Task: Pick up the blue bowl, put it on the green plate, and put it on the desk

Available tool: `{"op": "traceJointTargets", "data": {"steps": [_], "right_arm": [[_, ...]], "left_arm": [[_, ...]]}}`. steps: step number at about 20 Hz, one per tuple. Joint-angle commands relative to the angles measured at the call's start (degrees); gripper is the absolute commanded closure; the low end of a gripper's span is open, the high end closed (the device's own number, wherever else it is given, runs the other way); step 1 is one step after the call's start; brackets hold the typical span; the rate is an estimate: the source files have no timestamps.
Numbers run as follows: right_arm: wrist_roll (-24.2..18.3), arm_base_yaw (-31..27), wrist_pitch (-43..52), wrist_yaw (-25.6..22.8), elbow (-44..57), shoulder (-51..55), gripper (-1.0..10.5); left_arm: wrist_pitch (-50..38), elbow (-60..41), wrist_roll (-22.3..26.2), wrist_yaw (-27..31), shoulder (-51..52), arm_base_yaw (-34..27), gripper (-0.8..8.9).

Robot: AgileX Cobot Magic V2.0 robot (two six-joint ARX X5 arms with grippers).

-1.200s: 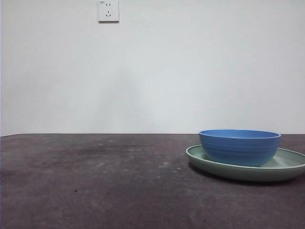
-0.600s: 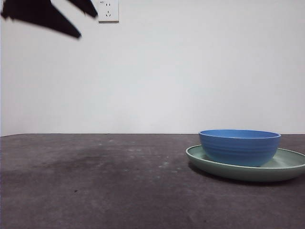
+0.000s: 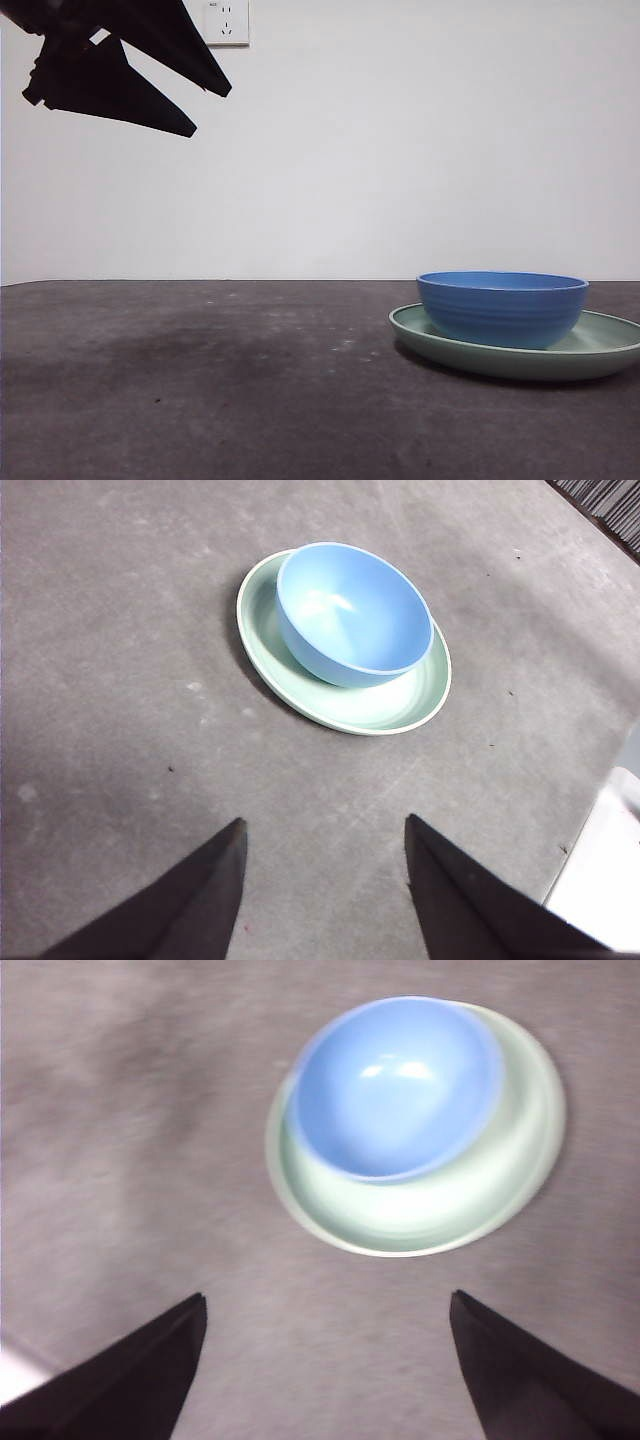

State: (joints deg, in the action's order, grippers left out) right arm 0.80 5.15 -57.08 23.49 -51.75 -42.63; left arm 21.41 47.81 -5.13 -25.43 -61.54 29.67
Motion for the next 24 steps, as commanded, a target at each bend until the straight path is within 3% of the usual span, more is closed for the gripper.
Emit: {"op": "traceJointTargets", "data": {"steps": [1,3,9,14,24], "right_arm": [[5.1,-0.3,2.2,-8.0,-1.1,-1.6,5.7],[5.9,-1.6,3.8,-12.3,-1.0,-5.3,5.8],[5.8,-4.8,14.8,-8.0,-1.0,-23.1,5.9],[5.8,-5.1,22.0,-7.9,-1.0,-36.7,6.4],[5.9,-5.1,33.1,-6.3,-1.0,-51.5,7.8]], "left_arm": [[-0.4,0.5,-0.1,-0.2,-0.4,0.5,5.56],[-0.3,0.5,-0.1,-0.2,-0.4,0.5,5.56],[-0.3,0.5,-0.1,-0.2,-0.4,0.5,5.56],[-0.2,0.5,-0.1,-0.2,-0.4,0.5,5.56],[0.1,0.5,-0.1,-0.2,-0.4,0.5,5.56]]}}
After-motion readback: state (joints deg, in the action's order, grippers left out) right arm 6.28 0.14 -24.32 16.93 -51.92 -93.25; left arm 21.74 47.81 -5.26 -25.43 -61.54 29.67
